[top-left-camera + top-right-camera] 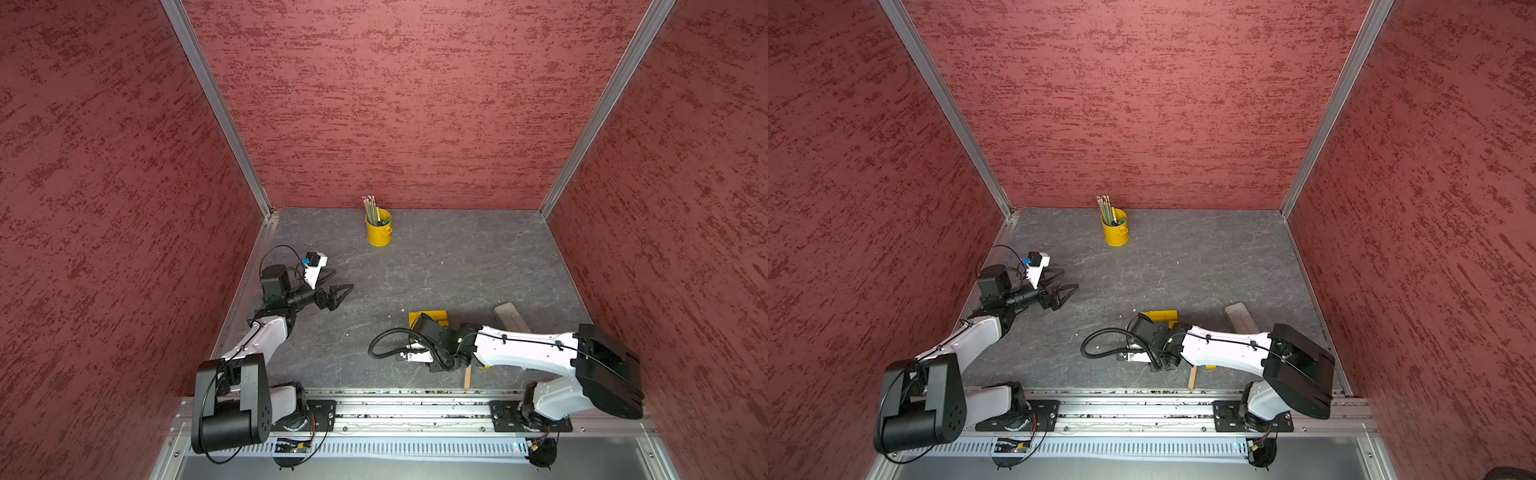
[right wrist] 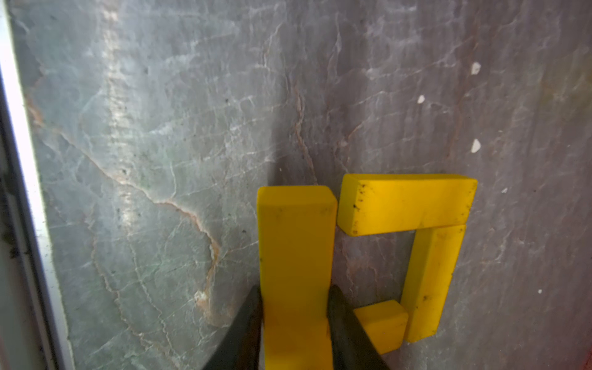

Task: Assemble the number 8 with building blocks
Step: Assemble the building block at the center of the board.

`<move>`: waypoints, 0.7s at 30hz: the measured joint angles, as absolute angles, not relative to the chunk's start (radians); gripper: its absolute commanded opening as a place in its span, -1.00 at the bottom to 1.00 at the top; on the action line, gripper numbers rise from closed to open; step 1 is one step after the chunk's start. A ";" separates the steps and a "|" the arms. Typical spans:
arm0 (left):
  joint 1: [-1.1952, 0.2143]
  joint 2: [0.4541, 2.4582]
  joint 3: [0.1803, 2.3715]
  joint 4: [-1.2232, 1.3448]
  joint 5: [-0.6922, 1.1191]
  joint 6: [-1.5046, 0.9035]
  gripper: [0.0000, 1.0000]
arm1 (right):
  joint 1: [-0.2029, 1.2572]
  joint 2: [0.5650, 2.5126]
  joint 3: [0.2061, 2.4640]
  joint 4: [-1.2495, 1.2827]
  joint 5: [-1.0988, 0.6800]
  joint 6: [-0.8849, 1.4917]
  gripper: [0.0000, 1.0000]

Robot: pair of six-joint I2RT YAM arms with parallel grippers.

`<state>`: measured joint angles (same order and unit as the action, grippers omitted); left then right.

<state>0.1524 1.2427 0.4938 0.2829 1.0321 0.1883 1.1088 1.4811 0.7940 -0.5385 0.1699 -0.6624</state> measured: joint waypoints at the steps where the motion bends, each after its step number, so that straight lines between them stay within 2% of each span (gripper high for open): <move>1: 0.152 1.243 0.494 0.285 1.032 0.188 0.99 | 1.109 1.484 0.794 -0.538 0.171 -0.663 -0.28; 15: 0.153 1.243 0.494 0.286 1.039 0.188 0.99 | 1.098 1.487 0.794 -0.511 0.196 -0.666 -0.22; 21: 0.154 1.243 0.494 0.286 1.039 0.188 0.99 | 1.098 1.487 0.794 -0.508 0.199 -0.665 0.01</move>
